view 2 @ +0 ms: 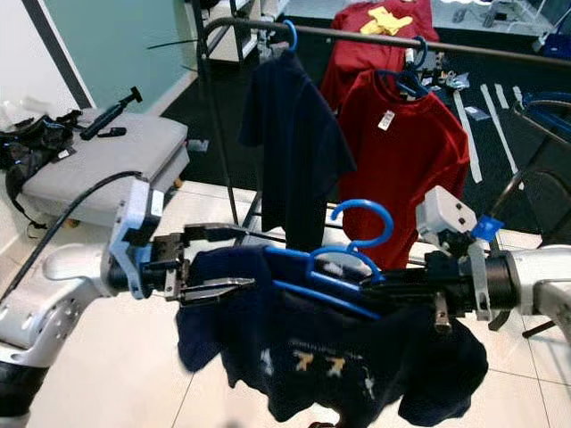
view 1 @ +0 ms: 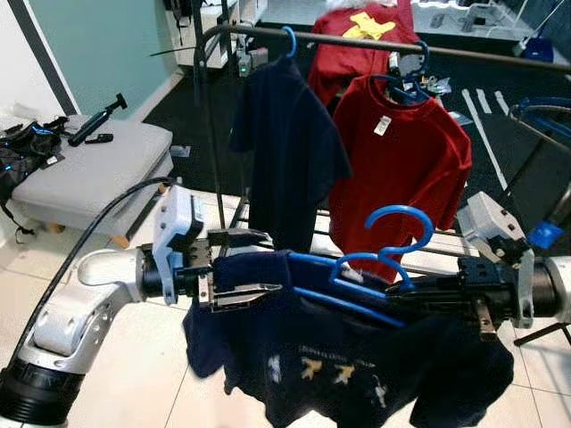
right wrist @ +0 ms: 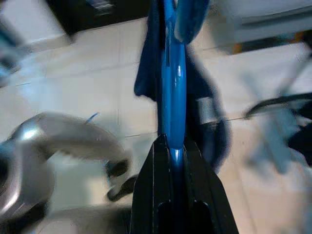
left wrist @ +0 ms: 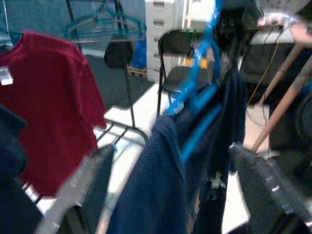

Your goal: Hang hanger

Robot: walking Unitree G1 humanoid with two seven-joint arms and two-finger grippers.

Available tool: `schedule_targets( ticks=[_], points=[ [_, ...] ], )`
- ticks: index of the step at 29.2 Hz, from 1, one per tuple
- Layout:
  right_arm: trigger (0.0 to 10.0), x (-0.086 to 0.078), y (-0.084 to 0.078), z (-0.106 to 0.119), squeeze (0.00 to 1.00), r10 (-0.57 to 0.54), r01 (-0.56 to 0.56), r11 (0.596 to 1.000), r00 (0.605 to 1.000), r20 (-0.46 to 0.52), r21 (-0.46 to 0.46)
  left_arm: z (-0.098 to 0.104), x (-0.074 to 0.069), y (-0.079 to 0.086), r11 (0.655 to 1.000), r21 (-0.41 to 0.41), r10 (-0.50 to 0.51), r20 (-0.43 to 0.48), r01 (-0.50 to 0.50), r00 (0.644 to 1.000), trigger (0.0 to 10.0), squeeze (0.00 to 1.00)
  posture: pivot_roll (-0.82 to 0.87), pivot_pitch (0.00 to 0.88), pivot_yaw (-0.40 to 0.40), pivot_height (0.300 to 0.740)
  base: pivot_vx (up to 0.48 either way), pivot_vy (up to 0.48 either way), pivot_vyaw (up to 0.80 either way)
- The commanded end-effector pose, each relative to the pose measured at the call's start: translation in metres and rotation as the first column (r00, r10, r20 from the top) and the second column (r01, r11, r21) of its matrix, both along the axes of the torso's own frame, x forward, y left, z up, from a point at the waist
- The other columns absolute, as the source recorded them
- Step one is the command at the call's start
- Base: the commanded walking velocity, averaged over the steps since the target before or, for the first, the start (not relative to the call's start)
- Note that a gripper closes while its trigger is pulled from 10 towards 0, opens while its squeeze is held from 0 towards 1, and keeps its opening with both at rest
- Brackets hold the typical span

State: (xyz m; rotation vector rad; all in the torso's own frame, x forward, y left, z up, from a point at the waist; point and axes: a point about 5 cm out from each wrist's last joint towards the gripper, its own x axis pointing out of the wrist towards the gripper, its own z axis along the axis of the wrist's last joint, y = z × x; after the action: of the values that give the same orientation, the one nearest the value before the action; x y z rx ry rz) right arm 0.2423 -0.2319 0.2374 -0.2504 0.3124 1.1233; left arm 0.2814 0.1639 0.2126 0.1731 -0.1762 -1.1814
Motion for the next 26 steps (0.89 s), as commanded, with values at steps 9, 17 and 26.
schedule_targets(
  ticks=[9, 17, 26],
  points=[
    [0.0, 0.011, -0.028, -0.026, 0.00, -0.426, 0.426, 0.902, 0.904, -0.012, 0.062, -0.060, 0.013, 0.078, 0.816, 0.068, 0.577, -0.161, -0.574, 0.801, 10.0, 1.00, -0.03, 0.138, 0.005, 0.740, 0.000, 0.000, 0.00],
    [7.5, 0.021, -0.052, -0.060, 0.00, -0.818, 0.807, 0.565, 0.575, -0.007, 0.169, -0.085, 0.005, 0.071, 0.569, -0.049, 0.768, -0.328, -0.821, 0.551, 10.0, 0.00, -0.04, 0.151, 0.000, 0.740, 0.000, 0.000, 0.00],
    [10.0, 0.027, -0.057, -0.072, 0.00, -0.926, 0.911, 0.373, 0.378, 0.005, 0.178, -0.089, 0.001, 0.043, 0.541, -0.122, 0.763, -0.346, -0.832, 0.547, 10.0, 0.00, -0.04, 0.151, -0.004, 0.740, 0.235, 0.000, 0.00]
  ],
)
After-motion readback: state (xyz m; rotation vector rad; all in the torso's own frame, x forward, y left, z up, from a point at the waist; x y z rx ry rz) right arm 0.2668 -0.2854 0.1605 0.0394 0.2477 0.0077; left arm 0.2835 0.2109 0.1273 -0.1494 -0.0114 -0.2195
